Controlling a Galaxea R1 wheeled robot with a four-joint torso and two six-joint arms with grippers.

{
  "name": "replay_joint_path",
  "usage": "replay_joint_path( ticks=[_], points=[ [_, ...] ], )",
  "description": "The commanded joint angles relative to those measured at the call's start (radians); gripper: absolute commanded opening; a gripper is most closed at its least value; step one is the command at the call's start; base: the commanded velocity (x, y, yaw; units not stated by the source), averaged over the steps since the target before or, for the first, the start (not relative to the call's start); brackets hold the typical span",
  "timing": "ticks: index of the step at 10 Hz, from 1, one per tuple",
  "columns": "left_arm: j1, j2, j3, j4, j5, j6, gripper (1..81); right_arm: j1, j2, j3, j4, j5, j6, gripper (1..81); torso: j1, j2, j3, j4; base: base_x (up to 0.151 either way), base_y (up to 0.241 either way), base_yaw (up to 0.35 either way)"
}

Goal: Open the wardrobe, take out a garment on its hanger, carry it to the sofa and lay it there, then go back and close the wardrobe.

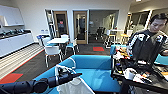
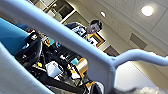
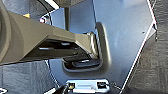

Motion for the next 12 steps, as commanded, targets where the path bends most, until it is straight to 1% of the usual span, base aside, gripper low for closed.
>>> replay_joint_path(
  ticks=[1,6,12],
  points=[
    [-0.142,-0.012,0.028,0.041,-0.021,0.013,1.0,0.023,-0.007,0.01,-0.004,-0.059,-0.004,81.1,0.0,0.0,0.0,0.0,0.0,0.0,-0.097],
    [-0.11,-0.025,0.032,0.069,-0.035,0.013,1.0,0.025,-0.005,0.01,-0.004,-0.059,-0.004,81.1,0.0,0.0,0.0,0.0,0.0,0.0,0.0],
    [-0.11,-0.037,0.033,0.069,-0.035,0.013,1.0,0.023,0.0,0.011,-0.005,-0.059,-0.004,81.1,0.0,0.0,0.0,0.0,0.0,0.0,0.0]
  ],
)
